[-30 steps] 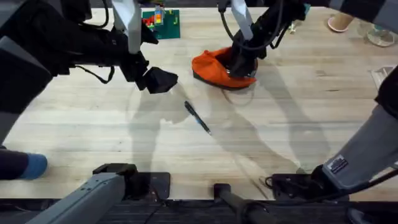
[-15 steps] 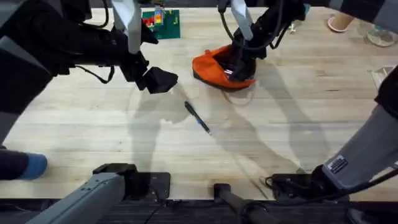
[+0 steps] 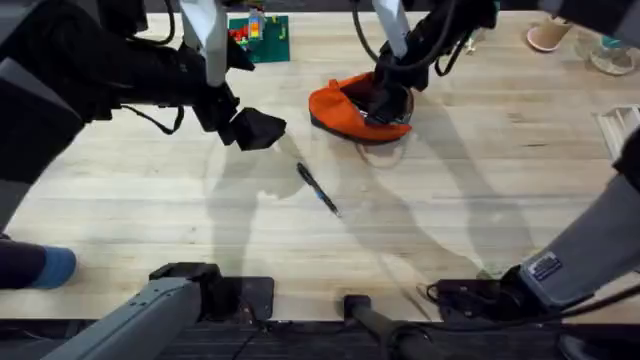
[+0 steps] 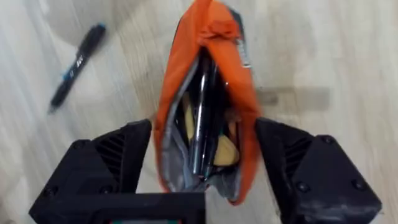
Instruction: Unzip the bag, pick up the pens from the table one at a time and place them inside, then zip the bag closed.
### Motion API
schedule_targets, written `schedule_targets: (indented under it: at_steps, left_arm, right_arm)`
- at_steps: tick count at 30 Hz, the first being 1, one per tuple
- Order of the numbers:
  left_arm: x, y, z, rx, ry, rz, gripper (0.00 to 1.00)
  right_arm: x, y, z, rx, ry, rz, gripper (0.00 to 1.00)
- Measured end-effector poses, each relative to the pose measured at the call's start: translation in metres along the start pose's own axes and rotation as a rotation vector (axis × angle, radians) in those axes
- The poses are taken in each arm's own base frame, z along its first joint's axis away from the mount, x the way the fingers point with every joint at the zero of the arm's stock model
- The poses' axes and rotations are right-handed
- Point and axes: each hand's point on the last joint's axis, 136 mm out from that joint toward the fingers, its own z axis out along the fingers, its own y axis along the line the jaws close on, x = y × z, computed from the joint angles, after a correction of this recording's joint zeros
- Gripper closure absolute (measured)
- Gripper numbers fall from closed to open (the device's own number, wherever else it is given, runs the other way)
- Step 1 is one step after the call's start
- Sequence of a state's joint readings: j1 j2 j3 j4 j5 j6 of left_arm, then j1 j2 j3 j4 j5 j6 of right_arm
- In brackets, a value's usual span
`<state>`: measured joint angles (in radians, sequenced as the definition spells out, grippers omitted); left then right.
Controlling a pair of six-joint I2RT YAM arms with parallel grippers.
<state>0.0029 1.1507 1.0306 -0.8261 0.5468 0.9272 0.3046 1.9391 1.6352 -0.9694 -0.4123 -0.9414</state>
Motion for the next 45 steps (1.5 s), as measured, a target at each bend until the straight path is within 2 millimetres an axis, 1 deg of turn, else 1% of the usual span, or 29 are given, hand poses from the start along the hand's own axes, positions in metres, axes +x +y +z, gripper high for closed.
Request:
schedule_targets:
  at_steps: [6, 9, 16, 23, 26, 31, 35, 45]
  left_arm:
    - [0.000, 0.000, 0.000, 0.000, 0.000, 0.000, 0.008]
    - [0.000, 0.000, 0.000, 0.000, 0.000, 0.000, 0.008]
    - [0.000, 0.000, 0.000, 0.000, 0.000, 0.000, 0.007]
    - [0.000, 0.000, 0.000, 0.000, 0.000, 0.000, 0.007]
    - [0.000, 0.000, 0.000, 0.000, 0.000, 0.000, 0.007]
    - [0.000, 0.000, 0.000, -0.001, 0.000, 0.001, 0.007]
    - [0.000, 0.000, 0.000, -0.001, -0.001, 0.001, 0.008]
    - [-0.002, -0.001, 0.000, 0.006, -0.015, 0.012, 0.008]
  right_arm:
    - [-0.019, 0.005, -0.038, 0.075, -0.068, 0.087, 0.006]
    - [-0.025, 0.009, -0.052, 0.099, -0.092, 0.120, 0.006]
    - [-0.028, 0.019, -0.069, 0.105, -0.110, 0.231, 0.006]
    - [-0.035, 0.027, -0.089, 0.128, -0.156, 0.358, 0.006]
    - [-0.043, 0.036, -0.099, 0.137, -0.179, 0.362, 0.006]
    - [-0.058, 0.059, -0.114, 0.137, -0.215, 0.323, 0.005]
    - [-0.067, 0.074, -0.119, 0.125, -0.231, 0.316, 0.006]
    - [-0.078, 0.092, -0.111, 0.072, -0.234, 0.420, 0.006]
